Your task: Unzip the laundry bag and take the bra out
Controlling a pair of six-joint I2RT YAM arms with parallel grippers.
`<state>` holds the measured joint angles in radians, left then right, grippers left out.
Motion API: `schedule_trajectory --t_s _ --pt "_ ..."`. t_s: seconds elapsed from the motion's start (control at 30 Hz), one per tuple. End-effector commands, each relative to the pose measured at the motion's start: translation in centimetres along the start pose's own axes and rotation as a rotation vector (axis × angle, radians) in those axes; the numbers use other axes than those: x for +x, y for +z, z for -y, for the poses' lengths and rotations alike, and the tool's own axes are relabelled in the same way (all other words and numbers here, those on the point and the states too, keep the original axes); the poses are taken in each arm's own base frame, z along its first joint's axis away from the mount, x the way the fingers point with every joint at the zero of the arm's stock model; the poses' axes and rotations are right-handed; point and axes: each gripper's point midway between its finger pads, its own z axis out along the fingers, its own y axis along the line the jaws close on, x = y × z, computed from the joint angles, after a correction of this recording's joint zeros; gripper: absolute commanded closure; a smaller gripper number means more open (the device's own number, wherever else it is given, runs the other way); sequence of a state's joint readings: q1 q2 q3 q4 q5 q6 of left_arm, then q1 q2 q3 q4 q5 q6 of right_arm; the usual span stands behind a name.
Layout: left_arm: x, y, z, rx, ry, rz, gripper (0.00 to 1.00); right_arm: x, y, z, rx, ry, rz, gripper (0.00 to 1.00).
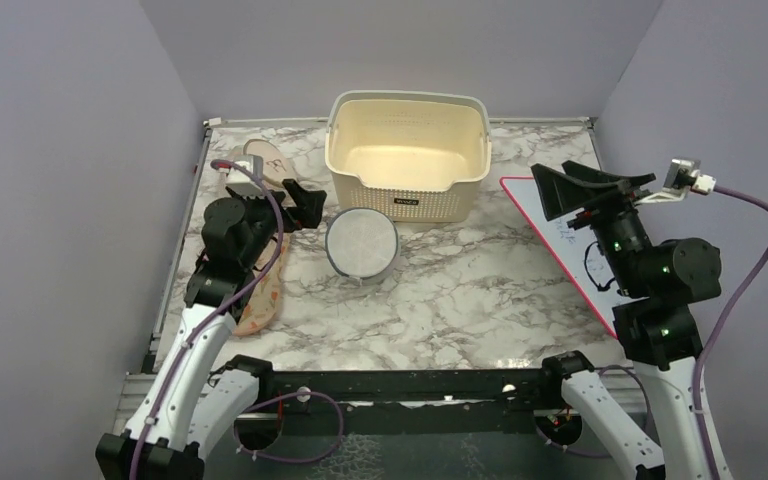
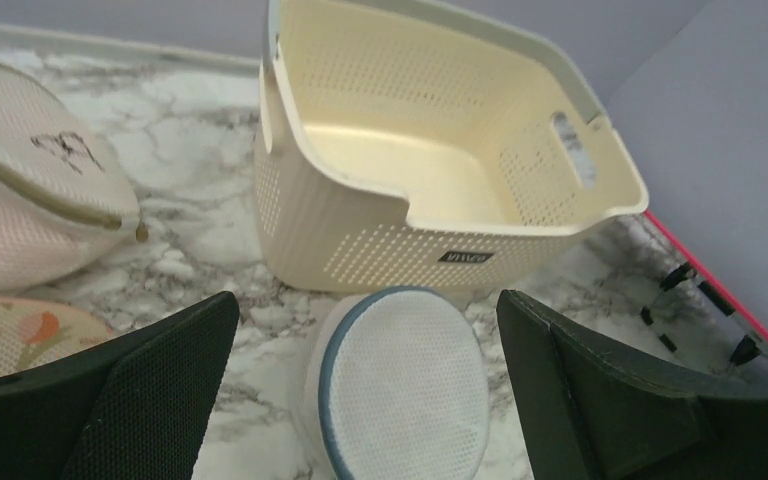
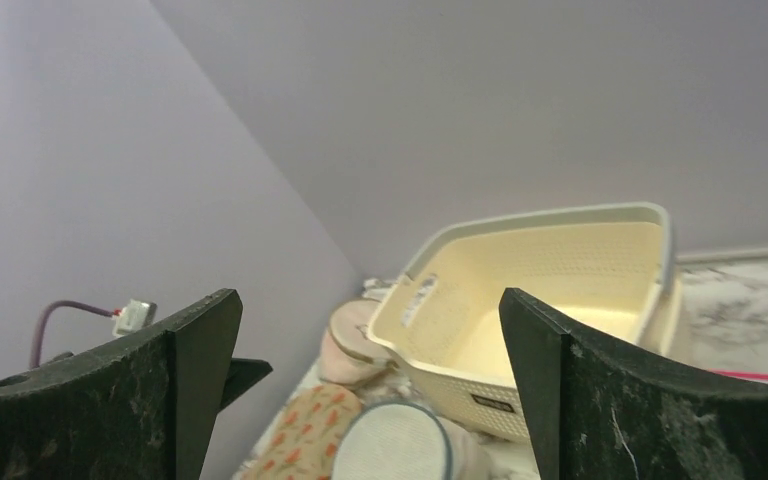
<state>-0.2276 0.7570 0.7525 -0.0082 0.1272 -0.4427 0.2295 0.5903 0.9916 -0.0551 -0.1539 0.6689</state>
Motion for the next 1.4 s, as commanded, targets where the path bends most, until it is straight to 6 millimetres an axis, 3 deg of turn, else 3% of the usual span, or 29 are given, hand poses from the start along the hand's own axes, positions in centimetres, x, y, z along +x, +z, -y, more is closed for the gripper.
schedule_trajectory --t_s 0.0,0.2,0.43,0.57,0.73,0.8,0.9,1.0,1.07,1.27,1.37 --pt "3.3 1.2 -0.8 -0.009 -0.034 -0.191 0.01 3.4 -0.5 4.3 0.186 -0.098 -0.178 0.00" --pt "7.3 2.6 -2.5 -0.059 -0.080 -0.383 0.01 7.4 -1.5 3.6 0.044 -0.264 -0.412 0.00" --pt "12.3 2.2 -3.0 -0.081 -0.166 -0.557 0.04 11.9 -3.3 2.1 -0.150 -0.254 -0.605 0.00" --pt "15.5 1.3 -2.5 -0.085 -0.188 -0.634 0.06 14.8 -3.7 1.3 -0.259 -0.160 -0.718 0.00" --pt "18.2 0.8 -0.5 -0.049 -0.225 -0.695 0.17 18.2 -3.0 1.9 -0.277 -0.018 -0.806 0.01" --pt "19.2 0.5 0.2 -0.047 -0.231 -0.714 0.20 19.5 -2.5 1.3 -0.294 0.010 -0.830 0.00" --pt "20.2 0.1 0.3 -0.057 -0.264 -0.728 0.27 23.3 -1.7 -1.0 -0.295 -0.009 -0.906 0.00" --pt "20.6 -0.3 0.4 -0.060 -0.301 -0.719 0.38 27.7 -2.4 -4.3 -0.327 -0.040 -0.998 0.00" --pt "20.6 -0.6 0.7 -0.049 -0.339 -0.704 0.47 30.1 -3.1 -5.1 -0.327 -0.049 -1.042 0.01" --pt "20.4 -1.5 2.4 0.019 -0.512 -0.628 0.69 34.4 -5.4 -3.9 -0.290 -0.063 -1.136 0.02" --pt "20.3 -1.8 3.3 0.052 -0.606 -0.613 0.79 35.3 -6.3 -3.6 -0.307 -0.055 -1.146 0.12"
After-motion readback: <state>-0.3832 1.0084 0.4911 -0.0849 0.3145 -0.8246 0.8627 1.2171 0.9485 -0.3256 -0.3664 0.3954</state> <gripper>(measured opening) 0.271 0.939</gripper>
